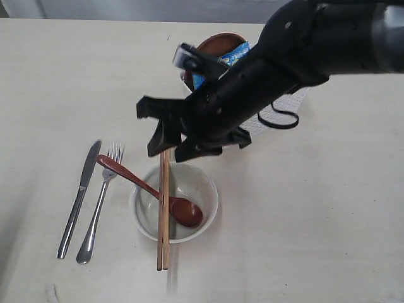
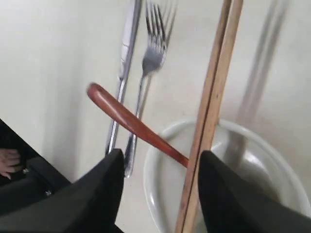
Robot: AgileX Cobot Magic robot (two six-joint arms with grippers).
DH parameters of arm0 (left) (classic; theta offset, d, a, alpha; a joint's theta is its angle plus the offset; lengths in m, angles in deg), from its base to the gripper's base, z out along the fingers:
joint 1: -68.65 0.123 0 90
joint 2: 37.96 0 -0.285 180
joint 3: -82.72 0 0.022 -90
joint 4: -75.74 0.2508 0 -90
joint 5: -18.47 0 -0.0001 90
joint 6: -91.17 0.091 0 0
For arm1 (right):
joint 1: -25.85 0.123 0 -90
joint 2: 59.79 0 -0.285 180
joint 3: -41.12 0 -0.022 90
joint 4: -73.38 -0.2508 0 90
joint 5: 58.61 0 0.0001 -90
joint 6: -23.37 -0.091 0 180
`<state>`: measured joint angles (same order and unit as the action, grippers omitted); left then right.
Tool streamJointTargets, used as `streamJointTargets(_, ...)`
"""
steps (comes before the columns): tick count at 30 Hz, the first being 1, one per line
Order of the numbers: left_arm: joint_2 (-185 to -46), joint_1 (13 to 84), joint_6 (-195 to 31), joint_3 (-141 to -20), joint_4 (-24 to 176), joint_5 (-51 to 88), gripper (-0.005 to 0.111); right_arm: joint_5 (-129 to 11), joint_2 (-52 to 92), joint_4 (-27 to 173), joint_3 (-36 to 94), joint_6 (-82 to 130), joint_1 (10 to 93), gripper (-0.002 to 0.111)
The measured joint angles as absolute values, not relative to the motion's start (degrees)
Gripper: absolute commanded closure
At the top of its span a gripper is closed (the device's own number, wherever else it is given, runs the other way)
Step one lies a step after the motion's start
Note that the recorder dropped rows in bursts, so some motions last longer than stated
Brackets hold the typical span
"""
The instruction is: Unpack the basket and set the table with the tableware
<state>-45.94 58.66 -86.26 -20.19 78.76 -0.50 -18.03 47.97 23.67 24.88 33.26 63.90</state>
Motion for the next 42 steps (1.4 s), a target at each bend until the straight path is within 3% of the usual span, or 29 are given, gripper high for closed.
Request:
streamJointTargets(8, -45.9, 58.7, -86.3, -20.2, 78.8, -0.5, 0.107, -15.7, 41.7, 28.7, 31.6, 33.4, 59.3, 0.062)
streamJointTargets(21, -45.9, 58.7, -86.3, -20.2, 78.8, -0.5, 0.107, -4.9, 41.7, 81.1, 40.4, 4.7, 59.1, 0.062)
streamJointTargets(35, -45.9, 58.7, -86.3, -20.2, 78.8, -0.5, 0.107, 6.5, 57.0, 83.3, 53.6, 9.1, 59.1, 0.062)
streamJointTargets(39, -45.9, 58.7, -86.3, -20.2, 78.8, -0.5, 0.107, 9.2, 61.2, 83.4, 57.7, 11.0, 59.1, 0.051)
streamJointTargets(42, -45.9, 58.7, -86.3, -20.2, 78.8, -0.5, 0.107, 10.3, 64.2, 83.5, 60.5, 10.0, 58.3, 0.051)
